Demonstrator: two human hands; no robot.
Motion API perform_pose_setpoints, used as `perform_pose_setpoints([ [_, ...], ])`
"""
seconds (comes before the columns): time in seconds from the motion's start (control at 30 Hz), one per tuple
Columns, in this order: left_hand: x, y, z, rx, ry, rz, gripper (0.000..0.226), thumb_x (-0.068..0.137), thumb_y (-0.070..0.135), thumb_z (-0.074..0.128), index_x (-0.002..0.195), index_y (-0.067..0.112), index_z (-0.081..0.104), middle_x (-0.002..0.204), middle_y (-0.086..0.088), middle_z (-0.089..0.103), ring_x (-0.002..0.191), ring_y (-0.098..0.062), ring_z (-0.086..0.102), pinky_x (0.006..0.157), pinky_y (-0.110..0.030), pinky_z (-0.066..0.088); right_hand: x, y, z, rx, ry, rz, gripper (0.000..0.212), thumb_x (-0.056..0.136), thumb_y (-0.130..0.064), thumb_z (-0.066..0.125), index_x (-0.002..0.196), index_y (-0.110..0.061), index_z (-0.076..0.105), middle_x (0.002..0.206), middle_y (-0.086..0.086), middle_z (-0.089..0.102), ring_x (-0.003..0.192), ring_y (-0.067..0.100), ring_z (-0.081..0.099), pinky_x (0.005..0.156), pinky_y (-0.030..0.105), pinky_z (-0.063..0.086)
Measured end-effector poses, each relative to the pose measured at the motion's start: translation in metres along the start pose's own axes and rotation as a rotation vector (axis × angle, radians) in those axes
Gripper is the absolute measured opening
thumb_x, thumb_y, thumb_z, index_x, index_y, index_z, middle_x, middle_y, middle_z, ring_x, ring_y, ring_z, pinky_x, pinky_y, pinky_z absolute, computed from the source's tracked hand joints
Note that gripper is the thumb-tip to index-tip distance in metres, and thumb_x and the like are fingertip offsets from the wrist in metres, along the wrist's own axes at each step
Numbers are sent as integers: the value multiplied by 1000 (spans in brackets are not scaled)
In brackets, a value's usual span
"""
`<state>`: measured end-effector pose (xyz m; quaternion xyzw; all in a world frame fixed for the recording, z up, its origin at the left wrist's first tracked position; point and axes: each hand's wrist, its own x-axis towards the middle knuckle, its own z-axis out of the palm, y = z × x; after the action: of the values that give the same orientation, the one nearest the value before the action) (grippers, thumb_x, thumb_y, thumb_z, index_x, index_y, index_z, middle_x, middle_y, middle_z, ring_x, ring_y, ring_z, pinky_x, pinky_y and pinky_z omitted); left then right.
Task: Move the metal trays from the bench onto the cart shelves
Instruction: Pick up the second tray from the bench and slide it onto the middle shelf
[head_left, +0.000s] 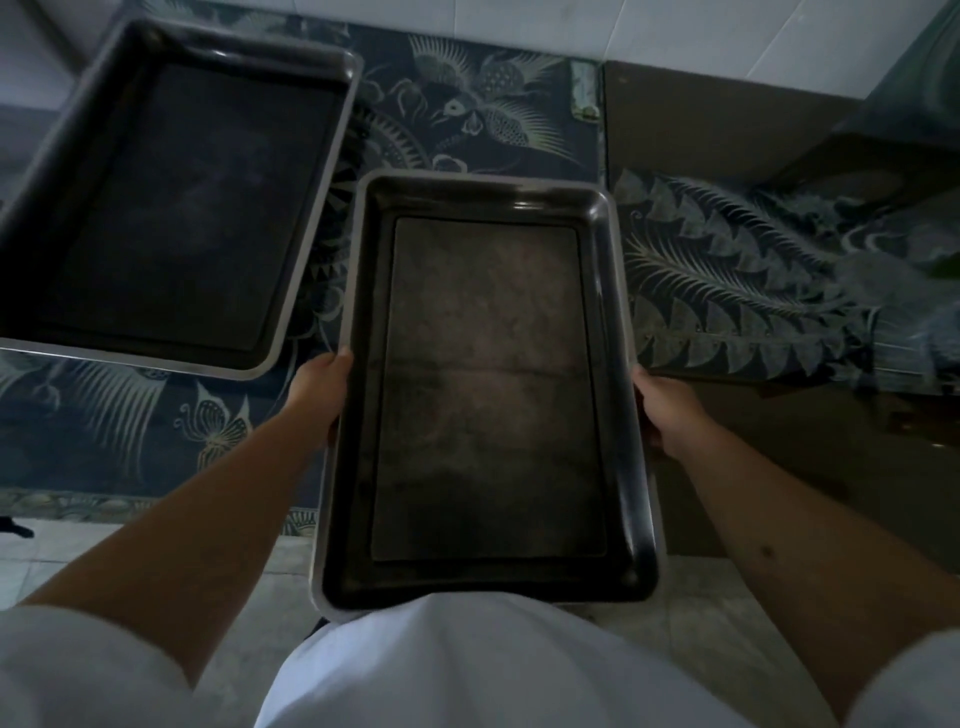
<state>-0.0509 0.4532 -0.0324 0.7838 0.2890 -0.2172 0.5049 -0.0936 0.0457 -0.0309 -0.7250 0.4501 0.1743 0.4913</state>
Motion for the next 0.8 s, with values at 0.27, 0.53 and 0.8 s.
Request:
perform_pose_setpoints([
  [0.27, -14, 56, -10, 4, 65, 122, 50, 101, 42, 43, 129, 3, 61, 108, -8, 60, 97, -25, 58, 97, -46, 51, -14, -43, -18, 159, -29, -164, 40, 92, -52, 53, 113, -22, 68, 109, 6, 70, 100, 26, 64, 96, 47, 50],
  [0.53, -64, 89, -48, 87, 96, 316, 31, 101, 36, 44, 82, 22, 64, 104, -25, 68, 93, -36, 66, 90, -54, 53, -59, -86, -51, 356, -131, -293, 42, 84, -47, 65, 111, -16, 73, 108, 12, 73, 99, 29, 68, 89, 44, 55],
  [0.8, -95, 49, -66, 116, 285, 299, 24, 103, 29, 47, 81, 26, 56, 79, 6, 55, 66, -5, 49, 61, -21, 39, -77, -98, -30, 315, -158, -405, 31, 87, -41, 64, 99, -13, 74, 101, 10, 74, 88, 23, 71, 86, 36, 55],
])
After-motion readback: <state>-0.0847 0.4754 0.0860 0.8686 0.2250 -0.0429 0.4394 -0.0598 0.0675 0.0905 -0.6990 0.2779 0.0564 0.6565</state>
